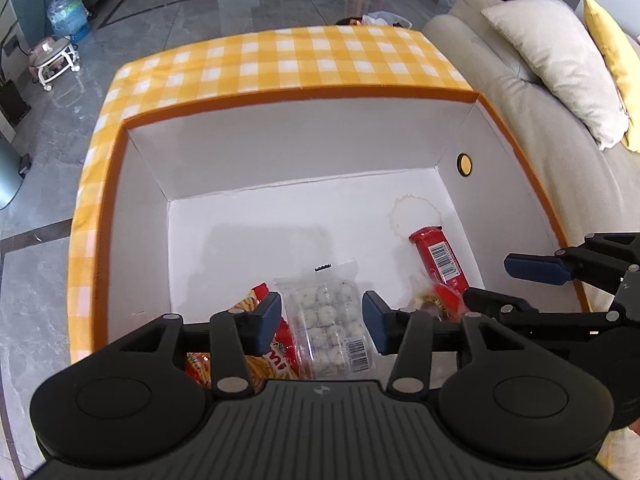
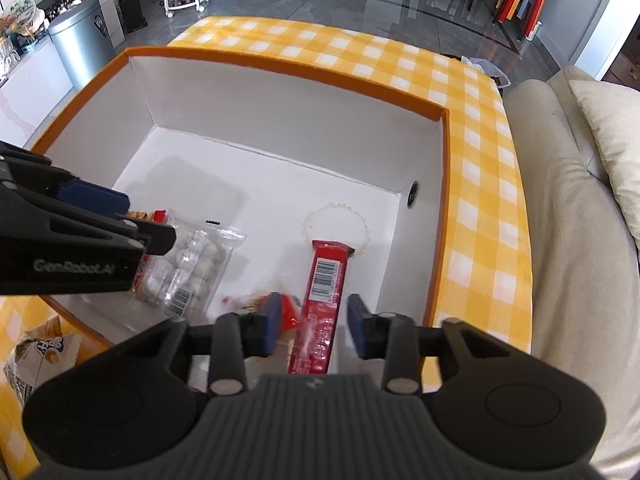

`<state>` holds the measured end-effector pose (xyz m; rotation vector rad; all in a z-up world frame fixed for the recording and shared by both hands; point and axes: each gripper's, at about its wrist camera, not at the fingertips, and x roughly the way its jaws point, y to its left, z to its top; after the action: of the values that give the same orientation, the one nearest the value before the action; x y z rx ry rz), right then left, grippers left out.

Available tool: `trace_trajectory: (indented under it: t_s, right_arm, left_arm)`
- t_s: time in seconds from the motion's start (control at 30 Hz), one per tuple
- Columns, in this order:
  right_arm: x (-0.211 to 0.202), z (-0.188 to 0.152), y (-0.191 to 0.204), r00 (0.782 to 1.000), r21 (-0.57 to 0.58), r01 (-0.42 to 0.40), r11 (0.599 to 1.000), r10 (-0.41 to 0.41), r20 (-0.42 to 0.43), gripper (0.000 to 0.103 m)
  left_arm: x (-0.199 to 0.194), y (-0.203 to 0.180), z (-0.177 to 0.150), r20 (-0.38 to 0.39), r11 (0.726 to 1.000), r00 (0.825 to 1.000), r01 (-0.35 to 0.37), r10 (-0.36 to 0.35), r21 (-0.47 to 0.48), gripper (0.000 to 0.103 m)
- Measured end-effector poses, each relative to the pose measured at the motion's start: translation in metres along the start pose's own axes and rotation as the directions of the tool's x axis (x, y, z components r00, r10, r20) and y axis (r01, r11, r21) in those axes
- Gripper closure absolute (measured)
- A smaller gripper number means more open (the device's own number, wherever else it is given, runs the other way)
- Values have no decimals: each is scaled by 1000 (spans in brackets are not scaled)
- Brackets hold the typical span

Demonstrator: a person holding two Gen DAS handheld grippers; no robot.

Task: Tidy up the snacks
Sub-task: 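Carry both items over the orange box and open both grippers to drop them, then withdraw both open grippers from the box back over the snack pile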

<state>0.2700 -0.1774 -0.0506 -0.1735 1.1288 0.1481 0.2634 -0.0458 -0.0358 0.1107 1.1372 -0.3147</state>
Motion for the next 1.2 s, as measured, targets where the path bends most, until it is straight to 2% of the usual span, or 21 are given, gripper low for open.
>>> trace_trajectory:
  t_s: [0.13,0.33,0.57,0.73,0.93,1.0,1.2]
  right_arm:
    - [-9,-1,-5,999,24,-32,999,31,11,61]
    - [-25,-1,-21,993,141,-117,983,115,27,58]
    - [-54,-10,-29,983,214,-171,962,150,110,53]
    - [-78,-29,-22,977,222,-176,959,143,160,50]
    - [-97,-51,-5,972,180,-181,967,148,185,50]
    - [-103,-58,0,971,155,-174,972,143,193,46]
    - [-116,-83,13,969,148,-169,975,137,206,44]
  left_arm:
    - [-12,2,-3,12,1000,1000,14,-14,-10,44]
    - [-32,2,-12,42,1000,999,15,-15,-14,44]
    - [-64,-3,-30,122,999,992,36,-33,-27,41]
    - [-89,-10,-51,174,999,984,36,-31,-23,36]
    - [-113,-14,-80,219,1000,976,-20,22,-11,33]
    - [-119,-14,-90,228,999,973,-38,41,-16,31]
    - [-125,-9,-121,217,996,973,-72,82,-51,28]
